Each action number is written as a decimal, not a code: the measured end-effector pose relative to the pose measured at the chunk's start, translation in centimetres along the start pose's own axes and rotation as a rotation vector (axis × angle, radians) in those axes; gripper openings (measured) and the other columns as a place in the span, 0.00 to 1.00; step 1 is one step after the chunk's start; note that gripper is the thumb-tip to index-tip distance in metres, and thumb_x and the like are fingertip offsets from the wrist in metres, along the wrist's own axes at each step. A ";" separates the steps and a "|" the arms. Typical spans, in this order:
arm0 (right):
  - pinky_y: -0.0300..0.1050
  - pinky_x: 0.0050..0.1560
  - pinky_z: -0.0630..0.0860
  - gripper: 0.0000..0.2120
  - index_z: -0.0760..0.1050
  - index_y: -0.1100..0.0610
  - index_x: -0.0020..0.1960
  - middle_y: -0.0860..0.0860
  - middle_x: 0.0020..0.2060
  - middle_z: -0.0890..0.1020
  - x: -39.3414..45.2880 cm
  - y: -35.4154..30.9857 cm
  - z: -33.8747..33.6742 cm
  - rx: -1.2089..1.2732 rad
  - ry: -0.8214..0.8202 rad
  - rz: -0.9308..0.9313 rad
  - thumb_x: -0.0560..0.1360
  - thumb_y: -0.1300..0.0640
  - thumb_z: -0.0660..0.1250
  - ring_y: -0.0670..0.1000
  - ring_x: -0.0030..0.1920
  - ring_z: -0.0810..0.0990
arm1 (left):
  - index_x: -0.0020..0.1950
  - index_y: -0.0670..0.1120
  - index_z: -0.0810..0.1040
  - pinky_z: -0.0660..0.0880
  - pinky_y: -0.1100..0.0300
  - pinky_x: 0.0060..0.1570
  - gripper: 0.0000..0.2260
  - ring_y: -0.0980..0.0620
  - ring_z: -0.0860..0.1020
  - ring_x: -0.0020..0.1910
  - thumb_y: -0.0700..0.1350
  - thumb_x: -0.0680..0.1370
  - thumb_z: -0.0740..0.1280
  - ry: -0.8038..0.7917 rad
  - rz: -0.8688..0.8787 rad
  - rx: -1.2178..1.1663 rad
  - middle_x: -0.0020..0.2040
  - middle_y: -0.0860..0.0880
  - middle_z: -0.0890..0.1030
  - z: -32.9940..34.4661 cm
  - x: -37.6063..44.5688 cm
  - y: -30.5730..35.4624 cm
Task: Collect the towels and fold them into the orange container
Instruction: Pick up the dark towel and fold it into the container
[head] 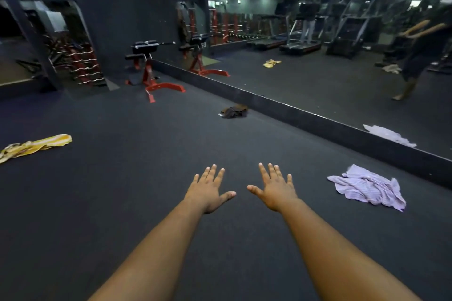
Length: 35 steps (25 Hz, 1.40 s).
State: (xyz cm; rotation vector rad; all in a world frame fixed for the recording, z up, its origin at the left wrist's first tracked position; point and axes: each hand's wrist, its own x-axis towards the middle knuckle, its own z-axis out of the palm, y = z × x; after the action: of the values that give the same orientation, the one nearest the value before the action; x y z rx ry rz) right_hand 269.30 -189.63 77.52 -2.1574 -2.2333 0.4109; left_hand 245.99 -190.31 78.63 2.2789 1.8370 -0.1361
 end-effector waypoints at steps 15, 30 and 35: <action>0.64 0.79 0.40 0.42 0.35 0.46 0.82 0.52 0.82 0.40 37.5 -0.8 -5.2 -0.005 -0.021 0.032 0.78 0.26 0.47 0.53 0.82 0.37 | 0.83 0.51 0.37 0.42 0.45 0.80 0.42 0.49 0.39 0.82 0.74 0.78 0.47 -0.026 0.011 -0.041 0.83 0.48 0.36 -6.6 36.5 -9.6; 0.64 0.79 0.38 0.42 0.33 0.45 0.82 0.52 0.82 0.39 77.7 4.9 -11.9 0.051 -0.049 0.052 0.78 0.26 0.46 0.53 0.81 0.36 | 0.83 0.51 0.37 0.42 0.46 0.80 0.42 0.49 0.39 0.82 0.73 0.79 0.48 -0.079 0.009 -0.021 0.83 0.48 0.36 -15.6 77.0 -13.7; 0.64 0.79 0.38 0.43 0.33 0.46 0.82 0.52 0.82 0.40 90.4 7.6 -15.6 0.027 -0.066 0.023 0.77 0.26 0.46 0.53 0.81 0.36 | 0.83 0.52 0.37 0.42 0.46 0.81 0.42 0.49 0.39 0.82 0.73 0.79 0.49 -0.061 -0.017 -0.058 0.83 0.48 0.37 -18.8 89.1 -13.5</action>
State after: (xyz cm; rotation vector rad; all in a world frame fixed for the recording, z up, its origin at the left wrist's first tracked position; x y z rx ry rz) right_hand 275.02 -97.81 75.40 -2.1890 -2.2243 0.5167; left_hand 251.14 -98.38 77.44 2.1956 1.8062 -0.1514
